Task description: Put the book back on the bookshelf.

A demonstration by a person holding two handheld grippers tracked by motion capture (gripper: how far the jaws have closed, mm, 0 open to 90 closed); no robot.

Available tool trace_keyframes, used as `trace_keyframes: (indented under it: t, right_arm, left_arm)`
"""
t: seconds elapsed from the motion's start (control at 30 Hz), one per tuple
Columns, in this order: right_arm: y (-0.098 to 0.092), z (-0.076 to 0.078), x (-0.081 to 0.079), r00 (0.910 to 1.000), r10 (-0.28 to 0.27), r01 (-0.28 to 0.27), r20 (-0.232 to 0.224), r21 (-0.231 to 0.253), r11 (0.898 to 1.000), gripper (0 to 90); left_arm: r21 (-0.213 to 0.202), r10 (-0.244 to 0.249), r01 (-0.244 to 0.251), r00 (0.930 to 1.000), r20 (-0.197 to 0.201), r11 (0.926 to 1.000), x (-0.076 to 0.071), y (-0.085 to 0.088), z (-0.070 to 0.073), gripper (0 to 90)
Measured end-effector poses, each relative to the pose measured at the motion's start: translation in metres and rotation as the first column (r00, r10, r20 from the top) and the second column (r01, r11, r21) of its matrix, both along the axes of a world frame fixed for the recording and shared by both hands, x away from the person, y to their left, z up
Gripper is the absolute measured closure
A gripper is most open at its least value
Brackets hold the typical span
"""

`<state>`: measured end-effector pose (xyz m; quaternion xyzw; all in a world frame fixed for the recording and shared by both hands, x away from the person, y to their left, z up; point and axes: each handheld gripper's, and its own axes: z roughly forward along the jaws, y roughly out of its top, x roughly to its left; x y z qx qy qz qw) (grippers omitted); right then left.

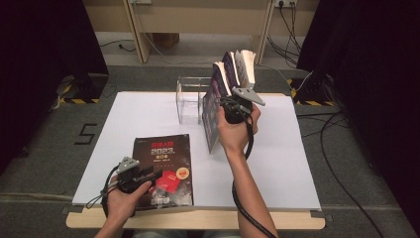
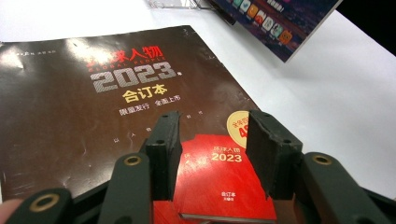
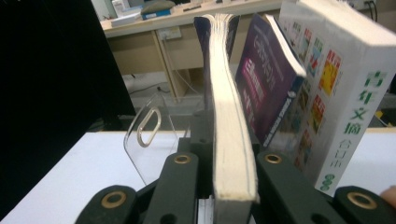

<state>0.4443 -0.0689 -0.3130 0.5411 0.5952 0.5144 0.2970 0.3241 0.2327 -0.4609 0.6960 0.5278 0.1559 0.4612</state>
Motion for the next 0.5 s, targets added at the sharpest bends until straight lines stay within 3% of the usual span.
trace_keyframes:
  t: [0.5]
  right_arm:
    - [-0.003,0.014,0.0,0.9987,-0.005,0.004,0.05,0.02,1.0,83.2]
  left_arm:
    - [0.0,0.0,0.0,1.0,-0.002,1.0,0.0,0.0,0.0,54.5]
